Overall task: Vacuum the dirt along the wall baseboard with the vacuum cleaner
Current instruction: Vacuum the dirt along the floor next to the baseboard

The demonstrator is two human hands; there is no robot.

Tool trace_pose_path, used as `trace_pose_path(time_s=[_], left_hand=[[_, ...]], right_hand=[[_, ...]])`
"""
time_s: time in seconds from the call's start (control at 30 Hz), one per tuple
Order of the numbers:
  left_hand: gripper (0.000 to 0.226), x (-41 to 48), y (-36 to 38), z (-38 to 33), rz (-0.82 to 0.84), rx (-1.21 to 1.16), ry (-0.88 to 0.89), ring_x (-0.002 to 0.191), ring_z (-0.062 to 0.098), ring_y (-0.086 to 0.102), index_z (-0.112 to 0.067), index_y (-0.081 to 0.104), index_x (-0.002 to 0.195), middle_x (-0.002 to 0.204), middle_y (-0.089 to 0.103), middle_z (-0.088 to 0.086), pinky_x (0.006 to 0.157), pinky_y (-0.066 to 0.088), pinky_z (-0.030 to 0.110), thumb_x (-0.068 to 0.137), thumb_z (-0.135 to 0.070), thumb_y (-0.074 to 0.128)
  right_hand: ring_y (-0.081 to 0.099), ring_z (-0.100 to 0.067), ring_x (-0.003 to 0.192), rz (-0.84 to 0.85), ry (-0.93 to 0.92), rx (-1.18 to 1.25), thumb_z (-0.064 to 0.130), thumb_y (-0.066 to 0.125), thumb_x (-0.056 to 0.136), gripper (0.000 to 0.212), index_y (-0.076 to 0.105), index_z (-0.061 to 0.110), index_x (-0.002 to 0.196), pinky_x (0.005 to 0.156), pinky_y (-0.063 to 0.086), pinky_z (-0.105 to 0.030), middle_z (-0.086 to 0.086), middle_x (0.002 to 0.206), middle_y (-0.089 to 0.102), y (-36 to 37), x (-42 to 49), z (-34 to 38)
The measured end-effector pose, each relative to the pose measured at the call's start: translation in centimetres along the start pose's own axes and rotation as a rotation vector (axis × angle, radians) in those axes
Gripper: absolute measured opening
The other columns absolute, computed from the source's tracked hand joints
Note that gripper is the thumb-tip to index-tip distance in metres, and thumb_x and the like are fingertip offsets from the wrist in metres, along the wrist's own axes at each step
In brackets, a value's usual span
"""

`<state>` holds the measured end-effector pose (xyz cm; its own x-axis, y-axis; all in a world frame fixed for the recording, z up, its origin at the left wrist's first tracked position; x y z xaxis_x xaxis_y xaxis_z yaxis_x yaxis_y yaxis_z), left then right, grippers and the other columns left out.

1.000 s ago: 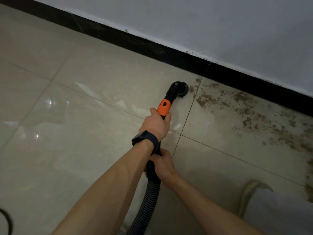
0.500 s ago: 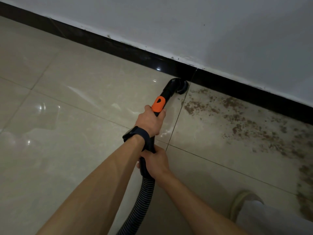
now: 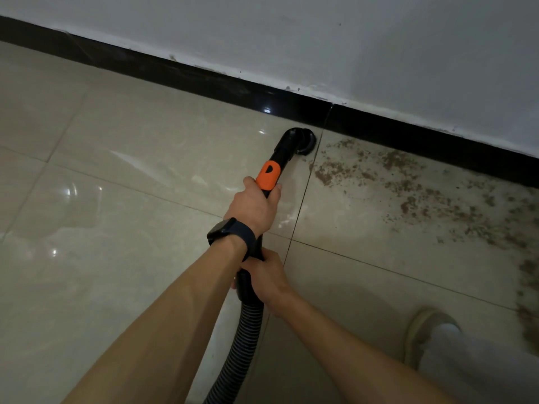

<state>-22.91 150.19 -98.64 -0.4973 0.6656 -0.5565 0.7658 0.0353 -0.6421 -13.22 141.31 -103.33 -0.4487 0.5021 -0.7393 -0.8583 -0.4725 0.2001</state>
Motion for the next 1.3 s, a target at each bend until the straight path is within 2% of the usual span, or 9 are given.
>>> trace_pose_path(time_s=[0.13,0.33,0.57,0.67,0.87,1.13,1.3], left_hand=[[0.046,-1.9,0.1,1.7,0.015,0.007,0.002,0.071,0.032,0.069,-0.013,0.040,0.109,0.086,0.064,0.012,0.068,0.060,0.048,0.097,-0.057,0.047],[0.045,-4.2,1.1,3.3,0.036,-0.004,0.010,0.069,0.033,0.069,-0.013,0.038,0.109,0.085,0.065,0.013,0.067,0.060,0.049,0.098,-0.056,0.046],[0.045,-6.7,2.5,5.0,0.073,-0.037,0.016,0.068,0.033,0.069,-0.012,0.038,0.110,0.085,0.065,0.013,0.065,0.060,0.049,0.098,-0.055,0.046],[0.044,-7.4,3.0,5.6,0.089,-0.043,0.008,0.069,0.032,0.069,-0.013,0.037,0.110,0.085,0.065,0.012,0.066,0.060,0.049,0.098,-0.055,0.046],[0.047,-6.3,2.5,4.8,0.080,-0.004,0.002,0.073,0.033,0.069,-0.014,0.036,0.110,0.088,0.065,0.012,0.071,0.060,0.048,0.097,-0.059,0.044],[0.050,-4.3,2.6,2.8,0.115,-0.058,-0.018,0.083,0.037,0.069,-0.010,0.036,0.116,0.099,0.065,0.018,0.079,0.059,0.048,0.098,-0.056,0.045],[0.051,-3.0,2.5,1.2,0.121,-0.073,-0.008,0.084,0.036,0.069,-0.007,0.038,0.118,0.102,0.065,0.018,0.079,0.059,0.048,0.099,-0.054,0.045]], right_hand=[[0.066,-0.023,0.057,0.013,0.008,0.021,0.023,0.067,0.059,0.024,0.066,0.009,0.078,0.058,0.055,-0.033,-0.008,0.067,0.068,1.0,-1.4,-2.0],[0.067,-0.022,0.059,0.013,0.023,-0.006,0.027,0.070,0.055,0.030,0.065,0.008,0.077,0.060,0.055,-0.035,-0.007,0.067,0.068,0.8,-3.1,-4.5],[0.065,-0.026,0.058,-0.024,0.046,-0.024,0.019,0.070,0.058,0.015,0.065,0.008,0.066,0.059,0.052,-0.036,-0.013,0.064,0.065,0.4,-4.8,-7.6],[0.065,-0.026,0.059,-0.015,0.056,-0.038,0.022,0.071,0.055,0.018,0.065,0.008,0.065,0.060,0.052,-0.036,-0.013,0.063,0.065,0.5,-5.4,-8.2],[0.065,-0.026,0.057,-0.030,0.046,-0.016,0.029,0.072,0.046,0.041,0.063,0.002,0.075,0.058,0.052,-0.034,-0.013,0.067,0.065,0.8,-5.0,-6.8],[0.066,-0.028,0.057,-0.061,0.006,-0.050,0.018,0.070,0.063,0.017,0.066,0.006,0.073,0.053,0.053,-0.034,-0.011,0.067,0.066,-0.9,-4.2,-4.2],[0.066,-0.027,0.057,-0.071,-0.008,-0.069,0.026,0.071,0.056,0.027,0.067,0.007,0.074,0.053,0.053,-0.035,-0.010,0.067,0.067,-1.7,-3.2,-2.5]])
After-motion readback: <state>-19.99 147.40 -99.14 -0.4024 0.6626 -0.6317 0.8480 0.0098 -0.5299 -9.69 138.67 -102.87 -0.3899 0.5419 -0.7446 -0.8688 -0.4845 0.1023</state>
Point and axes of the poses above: each hand's wrist, its own x-axis towards the middle knuckle, its own y-axis out of the palm, z = x × y, the point moved 8 cm from there along x, towards the middle knuckle
